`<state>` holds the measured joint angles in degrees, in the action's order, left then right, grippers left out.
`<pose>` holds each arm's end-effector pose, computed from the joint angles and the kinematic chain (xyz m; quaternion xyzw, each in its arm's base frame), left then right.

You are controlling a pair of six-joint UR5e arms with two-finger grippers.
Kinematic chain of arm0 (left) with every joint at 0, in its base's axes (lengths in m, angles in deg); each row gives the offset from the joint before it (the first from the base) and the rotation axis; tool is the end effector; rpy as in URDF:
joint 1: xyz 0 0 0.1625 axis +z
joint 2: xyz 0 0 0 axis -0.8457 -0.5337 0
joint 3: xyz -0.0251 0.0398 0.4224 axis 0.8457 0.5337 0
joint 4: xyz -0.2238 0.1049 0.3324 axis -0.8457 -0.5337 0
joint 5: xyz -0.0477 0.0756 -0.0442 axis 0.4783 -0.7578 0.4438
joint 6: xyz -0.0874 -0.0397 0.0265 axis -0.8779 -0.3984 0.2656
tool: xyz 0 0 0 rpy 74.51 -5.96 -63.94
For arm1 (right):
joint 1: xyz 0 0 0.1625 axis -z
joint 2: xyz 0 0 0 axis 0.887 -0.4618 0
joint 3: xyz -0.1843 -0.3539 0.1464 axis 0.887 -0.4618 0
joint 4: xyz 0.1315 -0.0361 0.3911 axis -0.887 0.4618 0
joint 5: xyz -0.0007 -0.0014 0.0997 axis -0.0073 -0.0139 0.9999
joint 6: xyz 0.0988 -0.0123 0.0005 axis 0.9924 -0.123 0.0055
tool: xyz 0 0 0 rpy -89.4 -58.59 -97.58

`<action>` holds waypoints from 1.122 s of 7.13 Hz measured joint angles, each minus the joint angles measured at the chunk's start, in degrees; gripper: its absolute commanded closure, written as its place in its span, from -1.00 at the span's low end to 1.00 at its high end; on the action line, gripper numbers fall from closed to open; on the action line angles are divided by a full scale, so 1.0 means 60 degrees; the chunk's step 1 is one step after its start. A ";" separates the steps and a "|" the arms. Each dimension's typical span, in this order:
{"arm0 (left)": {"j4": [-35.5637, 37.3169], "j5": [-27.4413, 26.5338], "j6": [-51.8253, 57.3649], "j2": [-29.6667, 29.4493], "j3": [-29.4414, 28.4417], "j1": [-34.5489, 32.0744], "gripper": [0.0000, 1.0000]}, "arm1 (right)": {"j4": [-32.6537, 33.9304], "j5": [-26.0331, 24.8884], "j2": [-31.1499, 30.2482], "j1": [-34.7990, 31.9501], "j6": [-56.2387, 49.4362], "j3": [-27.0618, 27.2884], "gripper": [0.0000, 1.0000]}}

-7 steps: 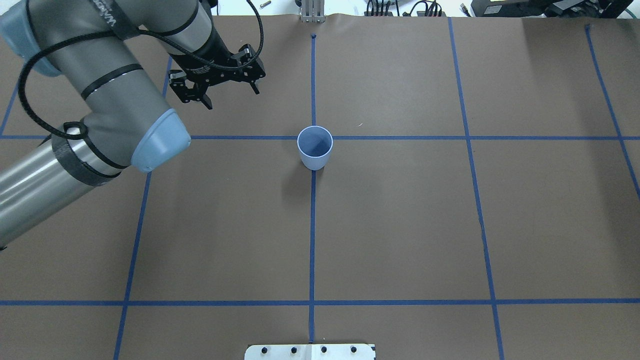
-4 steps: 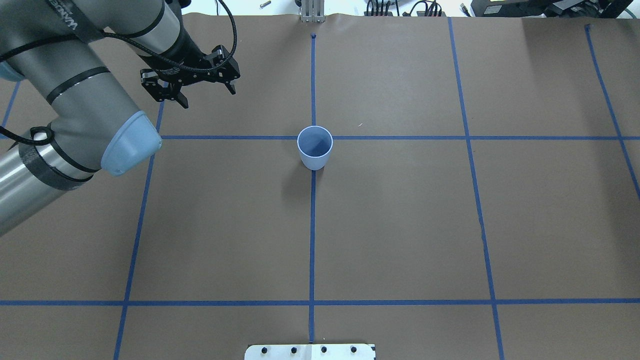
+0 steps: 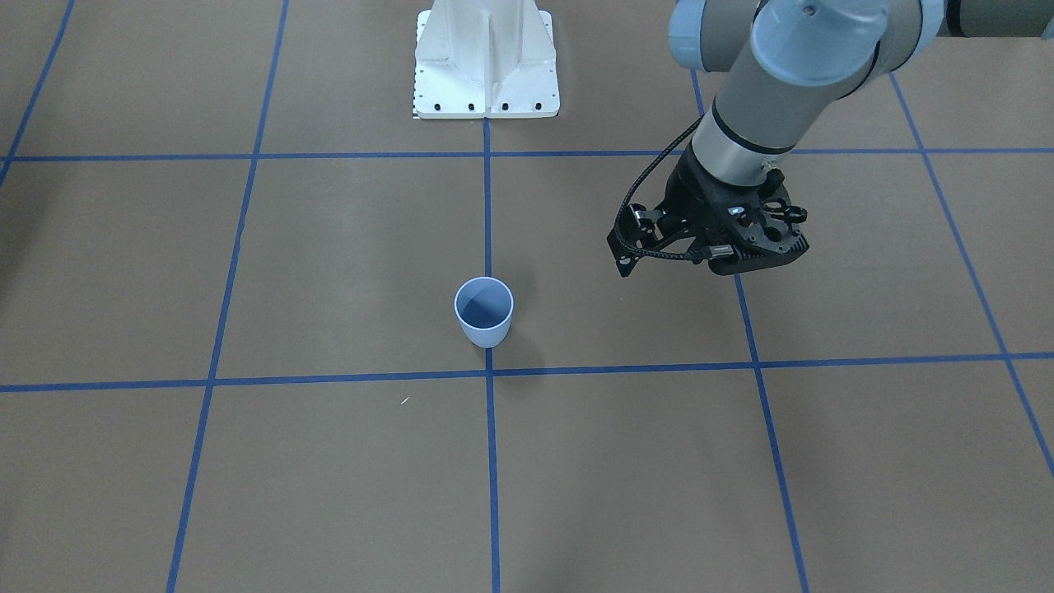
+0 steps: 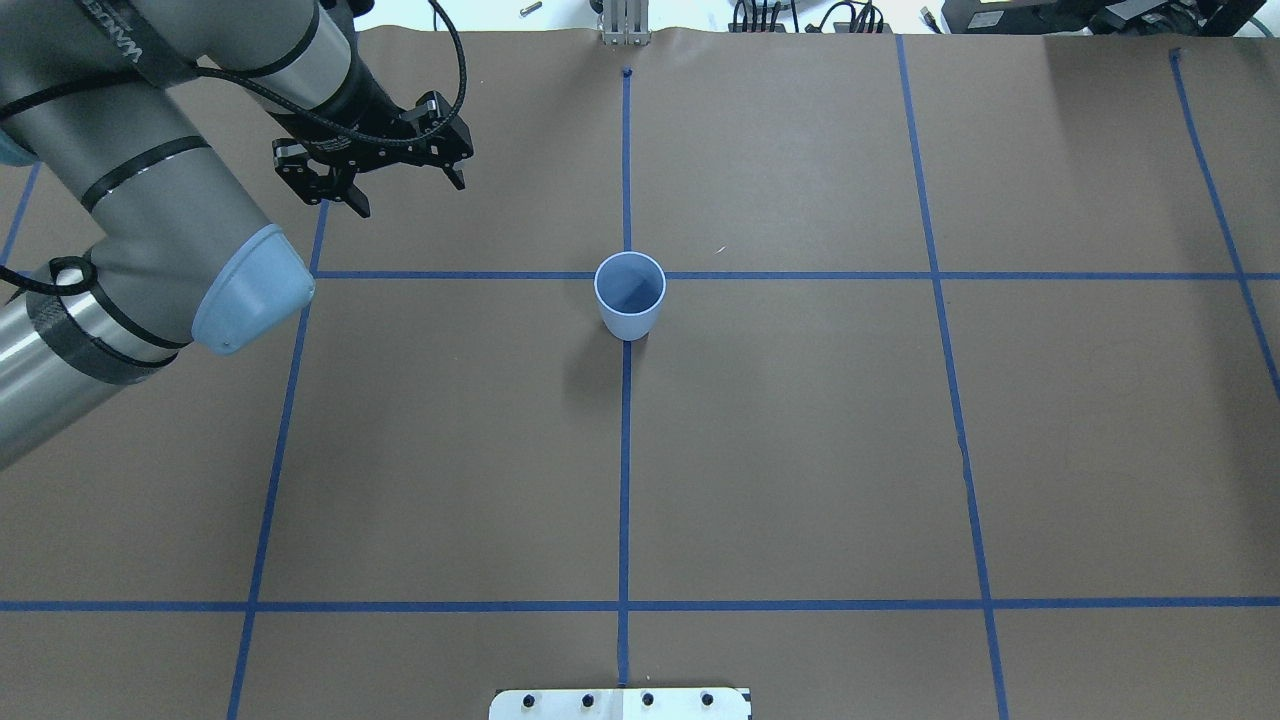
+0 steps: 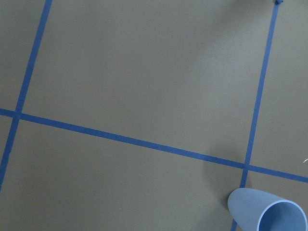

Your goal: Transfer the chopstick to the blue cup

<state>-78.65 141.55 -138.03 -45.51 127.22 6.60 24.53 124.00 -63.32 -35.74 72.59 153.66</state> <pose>0.3449 -0.5511 0.1763 -0.0058 0.4563 -0.1225 0.8814 0.1246 -0.4955 0.7038 -0.1986 -0.4399 0.2523 0.8387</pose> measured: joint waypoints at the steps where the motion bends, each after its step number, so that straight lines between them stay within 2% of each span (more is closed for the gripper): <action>1: 0.0011 -0.0007 0.0000 0.0005 0.0013 -0.0006 -0.98 | -0.0009 0.0068 -0.0009 0.0071 0.0212 -0.0027 -0.57; 2: 0.0019 -0.0014 0.0000 0.0008 0.0026 -0.0030 -0.98 | -0.0016 0.0141 -0.0033 0.0130 0.0337 -0.0077 -0.40; 3: 0.0023 -0.0014 0.0000 0.0008 0.0039 -0.0073 -0.98 | -0.0024 0.0235 -0.0067 0.0184 0.0388 -0.0149 -0.09; 4: 0.0035 -0.0009 0.0000 0.0008 0.0071 -0.0110 -0.98 | -0.0027 0.0297 -0.0087 0.0213 0.0406 -0.0197 0.11; 8: 0.0516 -0.0005 0.0000 -0.0015 0.0531 -0.0120 -0.98 | -0.0033 0.0346 -0.0169 0.0218 0.0411 -0.0111 0.39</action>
<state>-75.55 141.52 -138.03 -45.60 130.41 5.87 24.33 126.07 -64.33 -34.43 75.06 152.99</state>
